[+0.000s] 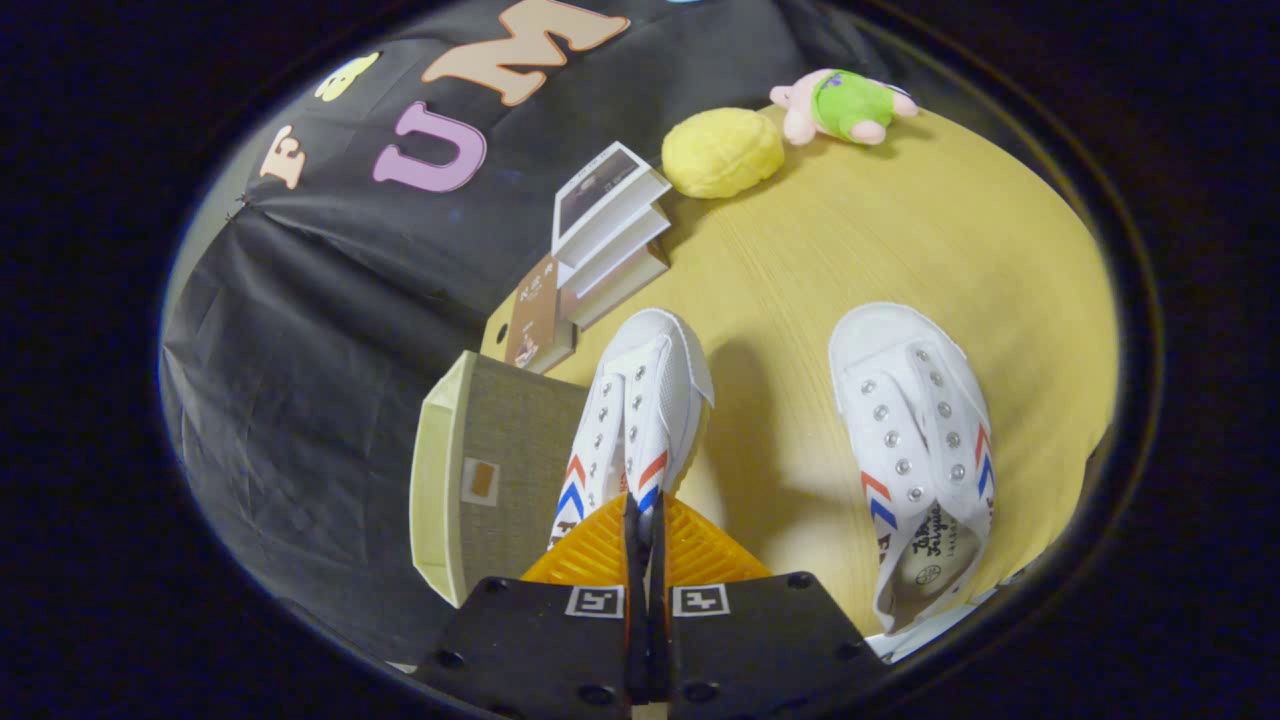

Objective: Open the storage box then place both shoes into the box .Put the left shoe in first, then the right shoe, with the right side of both shoes facing outward in a uniform manner.

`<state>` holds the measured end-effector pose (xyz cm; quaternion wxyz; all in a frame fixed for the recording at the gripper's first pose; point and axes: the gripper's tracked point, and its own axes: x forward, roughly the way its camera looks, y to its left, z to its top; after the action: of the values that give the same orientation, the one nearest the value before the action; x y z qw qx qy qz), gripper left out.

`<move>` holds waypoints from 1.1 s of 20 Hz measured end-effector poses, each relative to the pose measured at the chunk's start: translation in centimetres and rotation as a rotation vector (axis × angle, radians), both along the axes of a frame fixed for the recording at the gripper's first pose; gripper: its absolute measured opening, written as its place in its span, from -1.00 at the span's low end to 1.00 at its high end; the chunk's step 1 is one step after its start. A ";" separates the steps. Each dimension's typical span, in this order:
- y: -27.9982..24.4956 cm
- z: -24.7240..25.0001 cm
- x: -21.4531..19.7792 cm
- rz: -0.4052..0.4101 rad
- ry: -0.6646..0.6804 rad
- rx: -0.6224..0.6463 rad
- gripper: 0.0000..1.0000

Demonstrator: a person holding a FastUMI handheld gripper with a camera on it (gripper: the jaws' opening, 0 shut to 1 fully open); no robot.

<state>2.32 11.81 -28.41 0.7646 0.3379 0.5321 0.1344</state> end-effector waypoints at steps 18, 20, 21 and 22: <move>15.9 11.5 1.3 0.072 -0.173 0.100 -0.92; 17.7 10.8 0.8 0.093 -0.162 0.090 -0.92; 18.5 10.5 0.6 0.104 -0.156 0.083 -0.92; 19.2 10.0 0.4 0.113 -0.149 0.076 -0.92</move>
<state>2.75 30.97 -18.40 0.7798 0.3252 0.4865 0.2223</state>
